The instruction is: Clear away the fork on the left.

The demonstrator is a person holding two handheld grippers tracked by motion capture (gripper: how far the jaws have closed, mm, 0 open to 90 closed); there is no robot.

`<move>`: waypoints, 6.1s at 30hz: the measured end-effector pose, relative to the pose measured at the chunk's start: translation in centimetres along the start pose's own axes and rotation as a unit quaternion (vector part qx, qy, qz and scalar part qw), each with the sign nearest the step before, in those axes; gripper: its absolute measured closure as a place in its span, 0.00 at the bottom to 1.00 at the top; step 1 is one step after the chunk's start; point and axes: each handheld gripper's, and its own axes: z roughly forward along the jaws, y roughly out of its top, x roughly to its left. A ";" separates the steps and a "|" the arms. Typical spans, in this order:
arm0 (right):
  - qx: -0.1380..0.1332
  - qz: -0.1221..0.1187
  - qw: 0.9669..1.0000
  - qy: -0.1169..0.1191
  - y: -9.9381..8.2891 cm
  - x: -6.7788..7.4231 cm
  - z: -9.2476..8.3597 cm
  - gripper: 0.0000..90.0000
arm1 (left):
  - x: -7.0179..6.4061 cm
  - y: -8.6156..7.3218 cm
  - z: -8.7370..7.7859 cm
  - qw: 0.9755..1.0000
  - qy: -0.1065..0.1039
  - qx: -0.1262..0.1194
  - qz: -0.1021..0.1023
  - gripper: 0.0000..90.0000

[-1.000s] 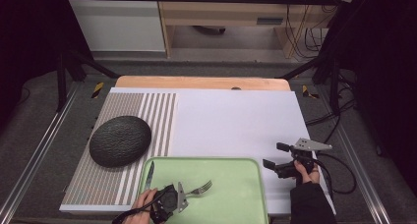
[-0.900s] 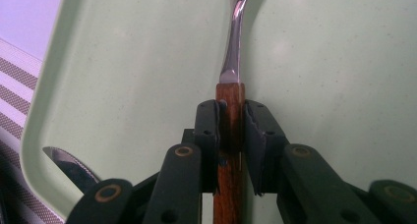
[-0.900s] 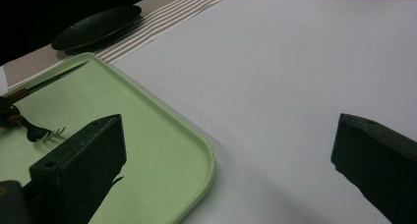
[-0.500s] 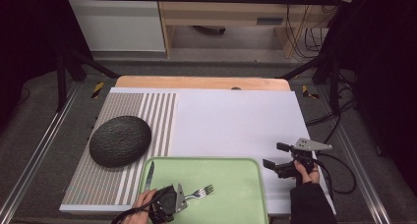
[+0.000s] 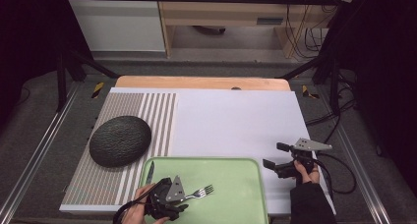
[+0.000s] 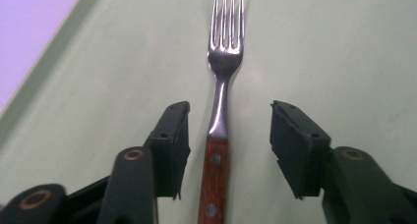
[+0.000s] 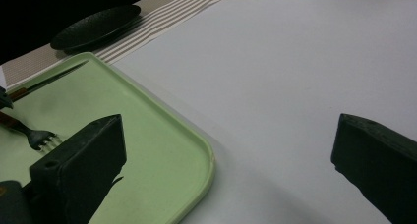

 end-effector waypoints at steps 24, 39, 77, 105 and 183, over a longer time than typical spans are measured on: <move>-0.001 0.000 1.000 -0.001 0.0 0.0 0.0 0.00 | 0.2 0.6 2.6 0.999 -0.037 -0.009 0.004 1.00; 0.000 0.001 1.000 0.000 0.0 0.0 0.0 0.00 | 0.8 -0.1 2.7 1.000 -0.006 -0.016 -0.002 1.00; 0.004 0.000 1.000 -0.001 0.0 0.0 0.1 0.00 | 3.4 -1.8 2.0 0.998 0.039 -0.022 -0.036 1.00; 0.004 0.000 1.000 -0.001 0.0 0.0 0.1 0.00 | 4.6 -3.5 1.4 0.997 0.055 -0.026 -0.045 1.00; 0.001 -0.001 1.000 0.000 0.0 0.0 0.1 0.00 | 7.6 -7.1 -4.3 0.992 0.074 -0.087 -0.050 0.08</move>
